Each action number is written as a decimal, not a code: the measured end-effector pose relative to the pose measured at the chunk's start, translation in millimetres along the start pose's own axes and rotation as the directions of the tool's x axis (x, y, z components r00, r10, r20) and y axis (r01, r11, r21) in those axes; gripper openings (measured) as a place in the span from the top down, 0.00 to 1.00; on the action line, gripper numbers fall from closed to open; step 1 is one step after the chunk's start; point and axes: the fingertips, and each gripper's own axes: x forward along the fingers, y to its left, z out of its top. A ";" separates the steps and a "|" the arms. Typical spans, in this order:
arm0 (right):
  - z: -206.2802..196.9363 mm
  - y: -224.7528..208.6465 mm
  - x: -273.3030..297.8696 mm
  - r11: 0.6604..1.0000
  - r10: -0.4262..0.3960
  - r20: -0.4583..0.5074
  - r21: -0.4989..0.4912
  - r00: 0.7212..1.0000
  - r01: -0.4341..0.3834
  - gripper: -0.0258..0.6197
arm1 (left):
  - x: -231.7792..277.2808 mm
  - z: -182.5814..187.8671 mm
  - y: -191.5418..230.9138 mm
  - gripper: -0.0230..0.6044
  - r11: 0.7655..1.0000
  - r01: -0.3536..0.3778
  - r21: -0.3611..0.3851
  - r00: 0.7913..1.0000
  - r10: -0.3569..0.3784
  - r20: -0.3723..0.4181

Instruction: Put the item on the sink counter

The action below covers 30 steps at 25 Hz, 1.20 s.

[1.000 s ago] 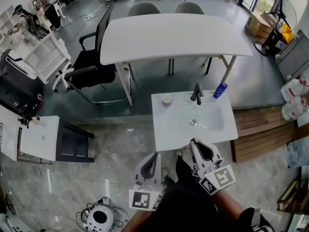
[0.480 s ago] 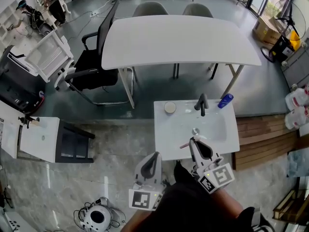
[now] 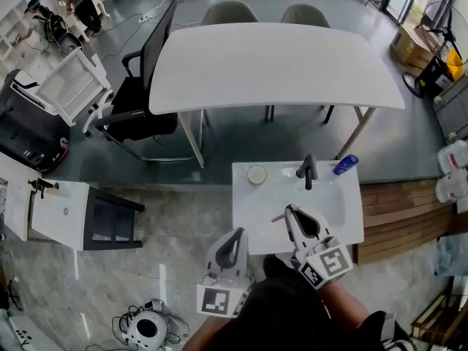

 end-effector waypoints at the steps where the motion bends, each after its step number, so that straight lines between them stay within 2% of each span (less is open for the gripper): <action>1: -1.0 -3.6 4.3 1.000 0.003 -0.004 0.000 1.000 -0.003 0.92 | 4.1 -0.5 0.1 0.94 1.000 -0.001 0.001 1.000 0.001 -0.004; 14: -28.3 -46.5 65.0 1.000 0.029 -0.077 -0.006 0.997 -0.029 0.92 | 54.6 -10.3 12.5 0.94 1.000 -0.021 -0.012 0.999 0.021 -0.035; 30: -58.6 -83.3 132.5 0.998 0.059 -0.147 -0.012 0.987 -0.061 0.92 | 92.4 -20.3 29.7 0.94 0.996 -0.076 -0.038 0.995 0.074 -0.061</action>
